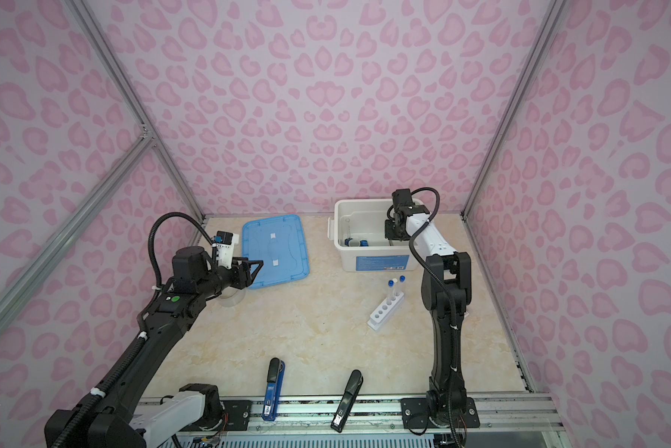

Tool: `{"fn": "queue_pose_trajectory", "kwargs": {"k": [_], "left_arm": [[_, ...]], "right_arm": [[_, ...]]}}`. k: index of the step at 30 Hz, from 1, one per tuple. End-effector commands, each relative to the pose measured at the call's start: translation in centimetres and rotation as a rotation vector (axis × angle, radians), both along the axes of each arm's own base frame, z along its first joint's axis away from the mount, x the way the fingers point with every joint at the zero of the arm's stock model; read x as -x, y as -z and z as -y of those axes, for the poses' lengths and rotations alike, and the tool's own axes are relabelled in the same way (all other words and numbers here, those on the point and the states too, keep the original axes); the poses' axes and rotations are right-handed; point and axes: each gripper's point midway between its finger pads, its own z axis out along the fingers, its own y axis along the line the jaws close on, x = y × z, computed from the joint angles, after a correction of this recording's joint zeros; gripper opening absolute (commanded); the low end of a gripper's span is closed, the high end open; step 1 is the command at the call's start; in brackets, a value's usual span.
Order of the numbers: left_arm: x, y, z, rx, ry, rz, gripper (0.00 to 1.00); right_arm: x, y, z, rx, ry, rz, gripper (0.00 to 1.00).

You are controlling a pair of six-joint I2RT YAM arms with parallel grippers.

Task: Organize the chemistry lab equipment
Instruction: 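Open the right gripper and raise it out of the bin, then swing the left gripper toward the blue lid while the right gripper hovers above the bin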

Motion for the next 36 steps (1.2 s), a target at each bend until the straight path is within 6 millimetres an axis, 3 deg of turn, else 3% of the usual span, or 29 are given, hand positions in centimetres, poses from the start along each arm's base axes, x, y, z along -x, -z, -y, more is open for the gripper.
{"fn": "queue_pose_trajectory", "kwargs": {"k": [1,10,18,23,30,36], "left_arm": [[-0.9,0.1,-0.3,0.005,-0.03,0.001,0.62],[-3.7,2.2,-2.0,0.019,-0.138,-0.101,0.62],[-6.4,4.1,-4.5,0.021,-0.227,-0.196,0.6],[-8.4,5.2,-6.3,-0.008,-0.279,-0.253,0.58],[-11.8,7.9,-8.3,-0.103,-0.341,-0.371,0.57],[-13.3,9.5,-10.4,-0.176,-0.41,-0.424,0.56]], "right_arm": [[0.5,-1.4,0.1,0.022,-0.009,0.018,0.35],[2.0,-7.4,-0.5,0.027,-0.028,0.134,0.34],[4.2,-11.3,-2.1,0.027,-0.084,0.227,0.31],[5.5,-12.6,-2.9,0.074,-0.105,0.264,0.3],[7.0,-13.8,-4.3,0.004,-0.138,0.325,0.29],[7.7,-14.3,-4.6,-0.013,-0.149,0.344,0.29]]}}
